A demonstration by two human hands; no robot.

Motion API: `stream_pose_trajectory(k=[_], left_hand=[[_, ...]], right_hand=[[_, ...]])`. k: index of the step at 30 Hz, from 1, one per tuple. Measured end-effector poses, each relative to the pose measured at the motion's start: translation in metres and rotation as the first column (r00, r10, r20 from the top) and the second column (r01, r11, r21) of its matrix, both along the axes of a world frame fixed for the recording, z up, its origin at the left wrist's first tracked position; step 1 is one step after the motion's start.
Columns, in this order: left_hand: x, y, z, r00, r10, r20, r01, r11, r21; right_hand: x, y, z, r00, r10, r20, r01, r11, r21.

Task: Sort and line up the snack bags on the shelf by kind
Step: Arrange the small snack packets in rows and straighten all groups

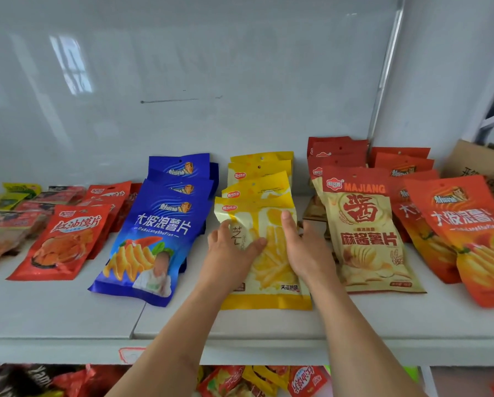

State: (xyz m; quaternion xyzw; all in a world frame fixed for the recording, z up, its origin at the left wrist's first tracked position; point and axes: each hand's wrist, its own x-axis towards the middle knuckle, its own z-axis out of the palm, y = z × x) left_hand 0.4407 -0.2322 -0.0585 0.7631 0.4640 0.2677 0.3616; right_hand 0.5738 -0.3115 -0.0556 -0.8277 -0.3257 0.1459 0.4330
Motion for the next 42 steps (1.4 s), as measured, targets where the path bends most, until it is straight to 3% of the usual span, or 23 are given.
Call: stream_pose_trajectory(k=[8,14,23,31,37,42], left_hand=[[-0.001,0.016,0.009,0.989,0.002,0.149,0.024,0.985,-0.169],[0.002,0.024,0.007,0.989,-0.003,0.149,0.022,0.992,-0.125],[0.014,0.036,0.019,0.968,0.161,0.193,-0.097,0.947,-0.306],[0.017,0.039,0.004,0.975,0.194,0.109,-0.171,0.967,-0.188],[0.019,0.056,0.014,0.979,0.180,0.095,-0.146,0.946,-0.289],[0.024,0.060,0.015,0.962,0.229,0.151,-0.185,0.948,-0.259]], right_hand=[[0.006,0.011,0.002,0.999,-0.039,0.016,0.039,0.998,-0.049],[0.007,0.023,-0.010,0.998,-0.052,0.022,0.051,0.999,0.015],[0.005,0.025,-0.016,0.995,-0.059,0.084,0.058,0.998,0.018],[0.000,0.022,-0.016,0.992,-0.110,0.055,0.108,0.993,0.045],[-0.003,0.022,-0.016,0.990,-0.126,0.061,0.124,0.991,0.045],[-0.003,0.025,0.001,0.992,-0.108,0.068,0.112,0.992,-0.053]])
